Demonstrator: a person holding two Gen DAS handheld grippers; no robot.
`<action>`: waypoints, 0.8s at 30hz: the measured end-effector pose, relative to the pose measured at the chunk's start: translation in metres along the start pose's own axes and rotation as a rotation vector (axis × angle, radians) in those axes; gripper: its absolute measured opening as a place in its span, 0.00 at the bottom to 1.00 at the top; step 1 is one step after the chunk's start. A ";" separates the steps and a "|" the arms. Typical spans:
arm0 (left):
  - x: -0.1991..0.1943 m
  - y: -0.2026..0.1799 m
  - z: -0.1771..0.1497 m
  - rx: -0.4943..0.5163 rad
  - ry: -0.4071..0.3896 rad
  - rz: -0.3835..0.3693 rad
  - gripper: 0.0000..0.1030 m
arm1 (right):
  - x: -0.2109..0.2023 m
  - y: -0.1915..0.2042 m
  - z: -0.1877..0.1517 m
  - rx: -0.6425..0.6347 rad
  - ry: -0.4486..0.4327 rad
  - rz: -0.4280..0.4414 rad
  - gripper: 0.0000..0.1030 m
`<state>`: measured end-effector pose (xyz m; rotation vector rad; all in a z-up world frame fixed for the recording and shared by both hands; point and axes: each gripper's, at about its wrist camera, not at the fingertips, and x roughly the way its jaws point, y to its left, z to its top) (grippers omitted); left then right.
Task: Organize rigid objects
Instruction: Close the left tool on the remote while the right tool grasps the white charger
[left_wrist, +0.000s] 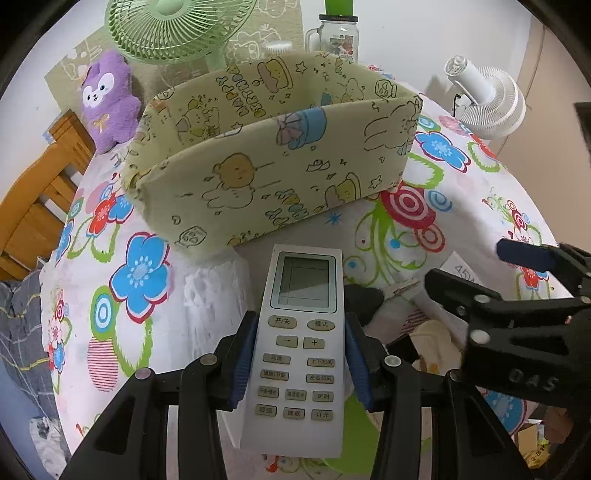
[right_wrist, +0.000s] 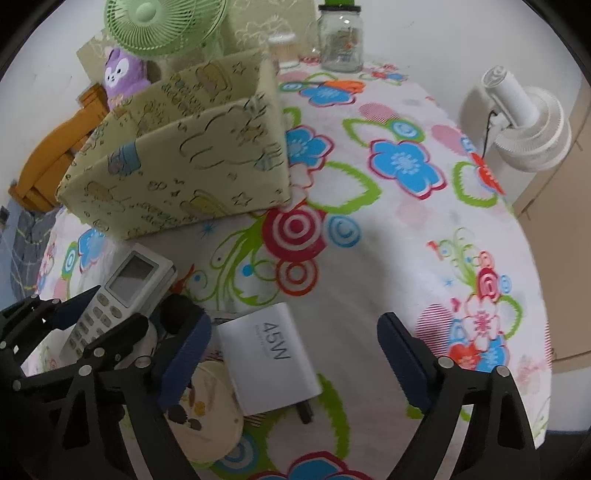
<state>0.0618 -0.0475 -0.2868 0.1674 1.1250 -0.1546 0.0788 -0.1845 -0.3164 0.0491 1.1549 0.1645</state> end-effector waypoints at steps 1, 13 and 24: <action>-0.001 0.000 -0.001 -0.001 0.000 -0.003 0.45 | 0.001 0.000 0.000 0.003 0.004 0.000 0.86; -0.002 0.005 -0.004 -0.032 -0.006 -0.037 0.45 | 0.015 0.017 -0.008 -0.035 0.029 -0.038 0.65; -0.015 0.003 0.002 -0.054 -0.048 -0.046 0.45 | 0.007 0.013 0.003 0.025 0.010 -0.040 0.51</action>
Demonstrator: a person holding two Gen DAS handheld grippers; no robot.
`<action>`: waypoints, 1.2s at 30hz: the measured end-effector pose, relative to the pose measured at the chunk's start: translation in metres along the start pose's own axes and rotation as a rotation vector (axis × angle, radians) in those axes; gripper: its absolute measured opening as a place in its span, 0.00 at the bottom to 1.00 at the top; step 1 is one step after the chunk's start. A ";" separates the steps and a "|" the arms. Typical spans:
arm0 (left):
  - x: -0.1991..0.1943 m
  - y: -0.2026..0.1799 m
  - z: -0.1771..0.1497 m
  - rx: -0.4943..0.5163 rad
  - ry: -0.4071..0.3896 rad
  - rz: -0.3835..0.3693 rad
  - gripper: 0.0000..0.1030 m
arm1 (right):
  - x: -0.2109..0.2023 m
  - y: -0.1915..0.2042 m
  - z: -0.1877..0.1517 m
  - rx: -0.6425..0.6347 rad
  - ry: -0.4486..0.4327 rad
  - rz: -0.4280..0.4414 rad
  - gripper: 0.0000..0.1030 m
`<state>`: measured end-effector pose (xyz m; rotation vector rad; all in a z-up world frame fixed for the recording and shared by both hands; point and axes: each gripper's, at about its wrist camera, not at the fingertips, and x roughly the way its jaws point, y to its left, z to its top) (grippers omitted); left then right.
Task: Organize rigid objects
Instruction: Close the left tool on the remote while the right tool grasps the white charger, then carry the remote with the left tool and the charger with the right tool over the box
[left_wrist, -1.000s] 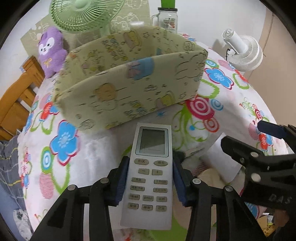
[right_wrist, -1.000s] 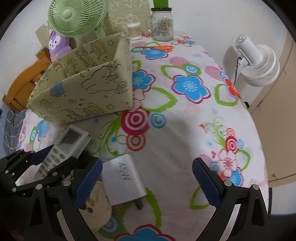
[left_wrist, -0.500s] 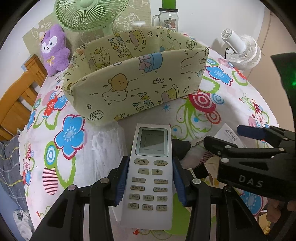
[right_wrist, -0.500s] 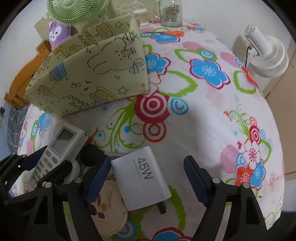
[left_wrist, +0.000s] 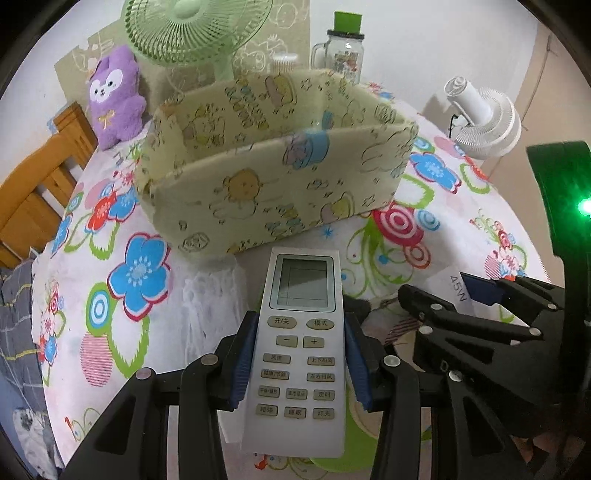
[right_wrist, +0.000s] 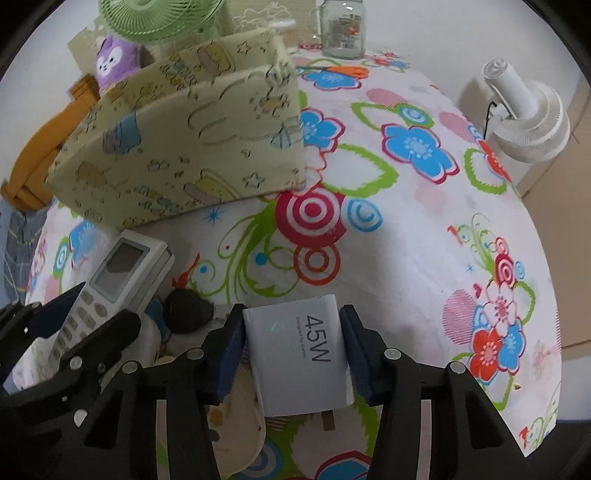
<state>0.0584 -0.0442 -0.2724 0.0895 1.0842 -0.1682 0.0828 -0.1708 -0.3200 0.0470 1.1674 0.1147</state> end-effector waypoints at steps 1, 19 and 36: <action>-0.002 0.000 0.002 -0.005 -0.003 -0.002 0.45 | -0.003 0.001 0.001 0.002 -0.005 -0.001 0.51; -0.044 0.018 0.024 -0.063 -0.069 0.014 0.45 | -0.055 0.020 0.026 -0.014 -0.080 -0.008 0.51; -0.090 0.027 0.047 -0.062 -0.141 0.050 0.45 | -0.114 0.035 0.052 -0.017 -0.170 0.005 0.51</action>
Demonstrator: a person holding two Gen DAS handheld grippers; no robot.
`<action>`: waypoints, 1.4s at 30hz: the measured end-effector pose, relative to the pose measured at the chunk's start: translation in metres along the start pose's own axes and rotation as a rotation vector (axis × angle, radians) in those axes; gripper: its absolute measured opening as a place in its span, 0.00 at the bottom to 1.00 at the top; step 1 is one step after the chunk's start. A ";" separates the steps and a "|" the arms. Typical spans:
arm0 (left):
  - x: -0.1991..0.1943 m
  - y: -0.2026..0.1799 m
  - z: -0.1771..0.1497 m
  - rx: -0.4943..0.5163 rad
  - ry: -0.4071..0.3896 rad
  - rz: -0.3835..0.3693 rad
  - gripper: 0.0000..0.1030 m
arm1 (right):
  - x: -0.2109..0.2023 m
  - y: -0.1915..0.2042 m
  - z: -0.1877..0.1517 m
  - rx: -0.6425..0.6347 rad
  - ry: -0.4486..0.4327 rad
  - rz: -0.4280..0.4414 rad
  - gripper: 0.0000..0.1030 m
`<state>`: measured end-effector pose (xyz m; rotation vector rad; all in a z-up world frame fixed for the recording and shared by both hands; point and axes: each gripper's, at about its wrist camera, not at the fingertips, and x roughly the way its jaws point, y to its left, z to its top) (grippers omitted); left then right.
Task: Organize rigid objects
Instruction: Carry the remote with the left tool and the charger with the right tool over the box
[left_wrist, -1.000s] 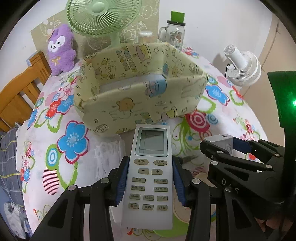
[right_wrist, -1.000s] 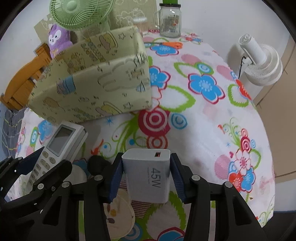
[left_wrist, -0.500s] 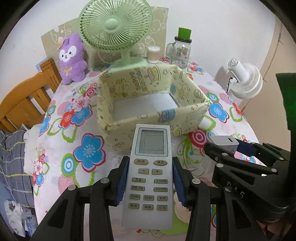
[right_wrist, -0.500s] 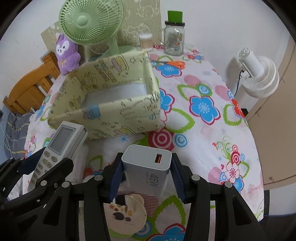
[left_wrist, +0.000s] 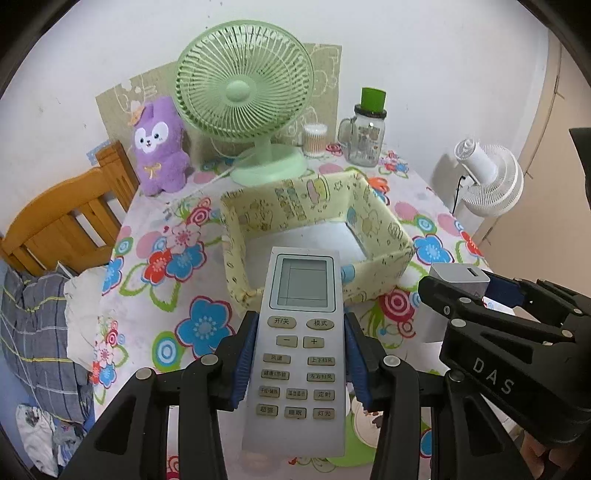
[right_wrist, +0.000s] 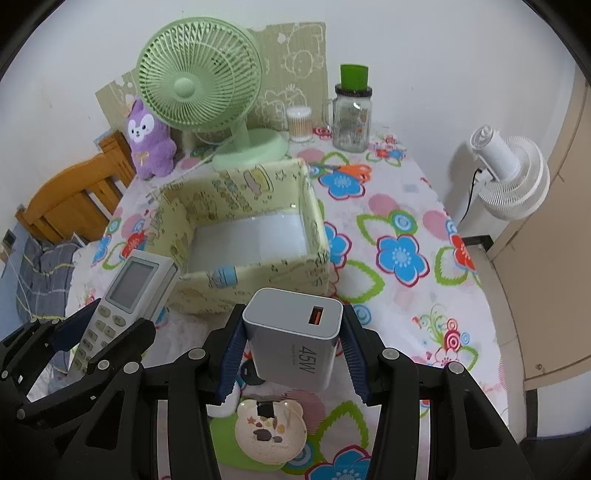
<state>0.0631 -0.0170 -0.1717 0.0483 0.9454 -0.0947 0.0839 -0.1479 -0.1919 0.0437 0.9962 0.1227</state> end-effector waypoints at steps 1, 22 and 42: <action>-0.002 0.001 0.001 -0.001 -0.003 0.001 0.45 | -0.003 0.001 0.002 -0.001 -0.005 0.001 0.51; -0.025 0.016 0.021 0.011 -0.051 0.004 0.45 | -0.044 0.036 0.021 -0.028 -0.062 -0.006 0.51; 0.014 0.005 0.055 -0.080 -0.013 0.077 0.45 | -0.002 0.016 0.062 -0.094 -0.041 0.137 0.51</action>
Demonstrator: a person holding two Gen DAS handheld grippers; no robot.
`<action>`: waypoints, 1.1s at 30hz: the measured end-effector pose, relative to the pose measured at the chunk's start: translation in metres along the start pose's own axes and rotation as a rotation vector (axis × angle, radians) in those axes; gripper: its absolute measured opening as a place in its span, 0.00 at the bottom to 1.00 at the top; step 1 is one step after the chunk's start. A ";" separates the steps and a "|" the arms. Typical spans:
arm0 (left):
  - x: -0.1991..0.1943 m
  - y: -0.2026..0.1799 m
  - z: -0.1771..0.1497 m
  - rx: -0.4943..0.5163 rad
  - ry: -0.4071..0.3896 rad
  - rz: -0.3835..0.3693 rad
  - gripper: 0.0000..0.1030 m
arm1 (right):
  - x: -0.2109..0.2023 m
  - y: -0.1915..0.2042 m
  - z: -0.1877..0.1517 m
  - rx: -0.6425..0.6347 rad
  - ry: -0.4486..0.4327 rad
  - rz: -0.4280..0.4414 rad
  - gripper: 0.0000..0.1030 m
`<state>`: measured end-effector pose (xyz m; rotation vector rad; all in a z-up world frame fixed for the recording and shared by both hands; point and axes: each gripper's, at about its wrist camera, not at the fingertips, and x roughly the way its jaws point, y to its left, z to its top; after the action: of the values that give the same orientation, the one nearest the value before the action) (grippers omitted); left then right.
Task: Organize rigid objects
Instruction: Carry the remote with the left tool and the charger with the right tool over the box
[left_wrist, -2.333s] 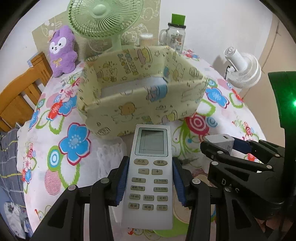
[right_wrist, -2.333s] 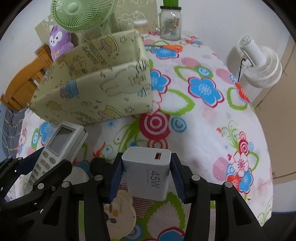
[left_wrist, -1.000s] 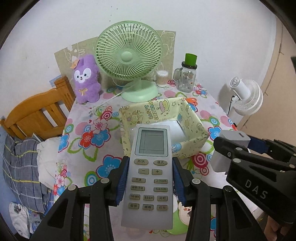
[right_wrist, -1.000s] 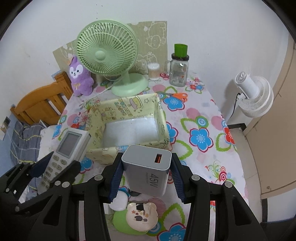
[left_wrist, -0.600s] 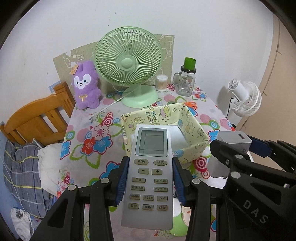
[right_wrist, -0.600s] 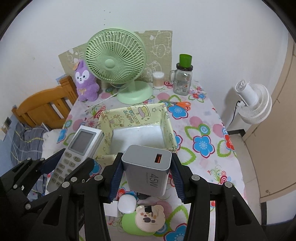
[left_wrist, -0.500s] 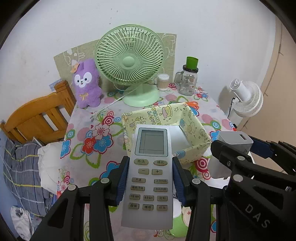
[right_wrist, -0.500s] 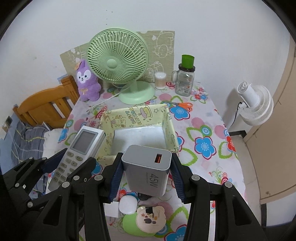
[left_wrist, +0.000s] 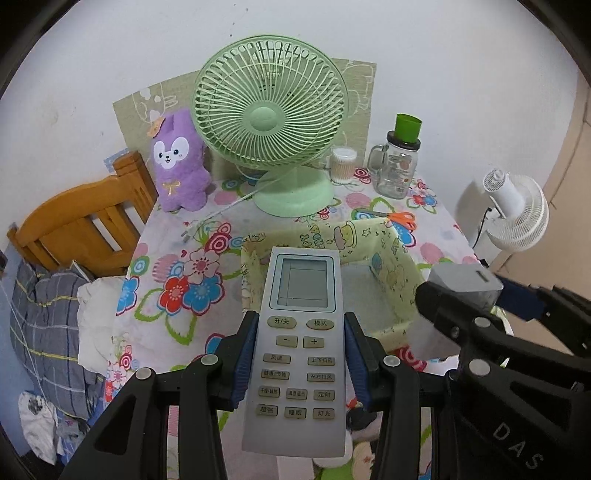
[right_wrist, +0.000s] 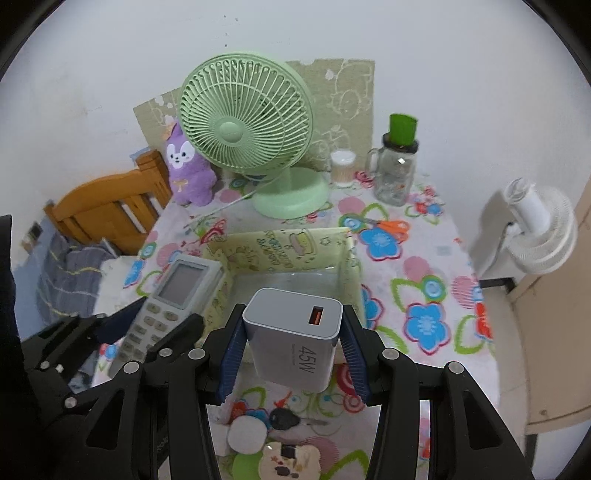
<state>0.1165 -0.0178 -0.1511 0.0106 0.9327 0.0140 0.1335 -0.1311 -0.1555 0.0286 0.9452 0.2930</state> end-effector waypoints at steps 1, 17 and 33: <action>0.003 -0.001 0.002 -0.003 0.005 0.000 0.45 | 0.002 -0.002 0.002 -0.003 0.004 0.004 0.51; 0.055 0.001 0.021 -0.062 0.065 0.045 0.45 | 0.059 -0.013 0.027 -0.065 0.061 0.019 0.51; 0.102 0.005 0.027 -0.158 0.133 0.093 0.45 | 0.112 -0.021 0.040 -0.066 0.110 0.018 0.51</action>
<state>0.1992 -0.0114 -0.2171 -0.0942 1.0616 0.1766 0.2320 -0.1181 -0.2243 -0.0396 1.0447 0.3448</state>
